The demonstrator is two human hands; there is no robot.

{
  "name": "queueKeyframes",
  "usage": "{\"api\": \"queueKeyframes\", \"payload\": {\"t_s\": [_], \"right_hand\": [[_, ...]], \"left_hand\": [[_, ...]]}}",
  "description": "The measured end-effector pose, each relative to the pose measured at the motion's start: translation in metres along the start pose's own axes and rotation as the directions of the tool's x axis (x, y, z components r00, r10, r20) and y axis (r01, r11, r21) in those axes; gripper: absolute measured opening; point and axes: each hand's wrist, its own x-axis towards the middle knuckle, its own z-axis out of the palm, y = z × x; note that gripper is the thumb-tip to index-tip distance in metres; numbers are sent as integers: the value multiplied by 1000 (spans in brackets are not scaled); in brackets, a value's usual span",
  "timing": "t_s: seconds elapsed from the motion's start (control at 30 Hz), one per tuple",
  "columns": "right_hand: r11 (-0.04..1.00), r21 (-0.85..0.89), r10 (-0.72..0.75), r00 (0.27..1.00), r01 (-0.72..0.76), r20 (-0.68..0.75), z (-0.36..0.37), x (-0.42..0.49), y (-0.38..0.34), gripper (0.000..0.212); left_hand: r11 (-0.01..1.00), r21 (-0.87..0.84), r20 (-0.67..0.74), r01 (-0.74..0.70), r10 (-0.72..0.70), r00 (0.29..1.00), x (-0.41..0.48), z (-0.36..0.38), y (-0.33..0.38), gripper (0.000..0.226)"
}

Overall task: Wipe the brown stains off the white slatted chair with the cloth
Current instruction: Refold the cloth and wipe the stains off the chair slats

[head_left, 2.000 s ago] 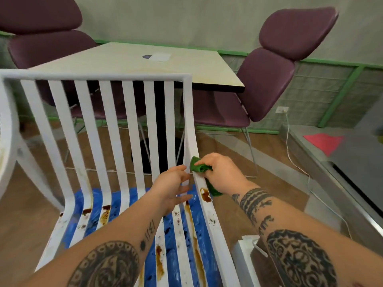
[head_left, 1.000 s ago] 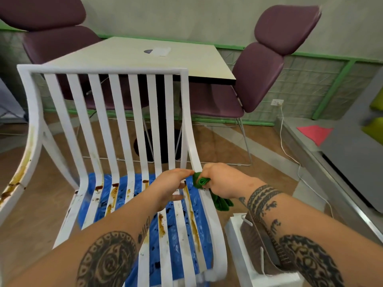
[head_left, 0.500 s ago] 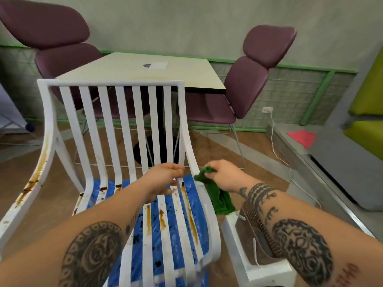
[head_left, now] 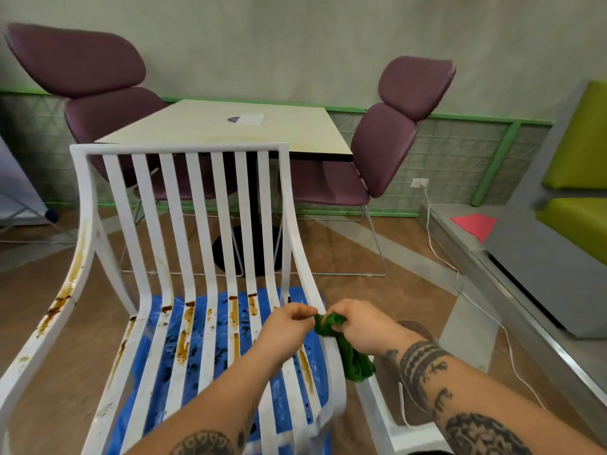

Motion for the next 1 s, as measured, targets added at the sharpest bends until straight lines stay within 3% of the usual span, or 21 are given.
{"api": "queueKeyframes", "payload": {"t_s": [0.07,0.13,0.23,0.3,0.4,0.53,0.57,0.67,0.73,0.87,0.93,1.0], "right_hand": [[993,119,24,1000,-23,-1,-11,-3,-1,18],[925,380,45,992,2,-115,-15,-6,-5,17],[621,777,85,976,104,-198,-11,-7,-21,20],[489,863,99,974,131,-203,-9,-5,-32,20],[467,869,165,950,162,-266,-8,-1,-43,13],[339,940,222,967,46,-127,1,6,-51,16],[352,936,232,967,15,-103,4,9,-51,18],[651,758,303,929,-40,-211,9,25,-39,26],[736,670,349,904,-102,-245,11,41,-29,30],[733,653,366,919,-190,-144,17,82,-19,35],[670,712,396,913,-209,-104,20,102,-14,25],[603,765,418,907,-226,-62,29,123,-5,27]], "left_hand": [[997,-68,-14,-21,21,1000,-7,3,-2,27],[988,-152,-44,-40,33,998,-12,3,0,30],[936,-352,-10,-10,7,1000,-14,-1,5,33],[892,-452,9,2,2,1000,-14,-8,11,34],[898,-438,-66,-44,16,998,-13,-23,21,32],[857,-511,8,68,-74,997,-8,-36,19,40],[834,-538,42,119,-115,992,-7,-37,16,42],[782,-593,22,190,-220,975,1,-40,-3,48],[743,-644,-38,183,-270,962,11,-43,-17,49],[721,-669,-75,183,-310,948,28,-43,-31,40],[717,-671,-71,190,-317,946,34,-36,-27,34],[753,-635,-72,172,-280,957,45,-28,-24,29]]}}
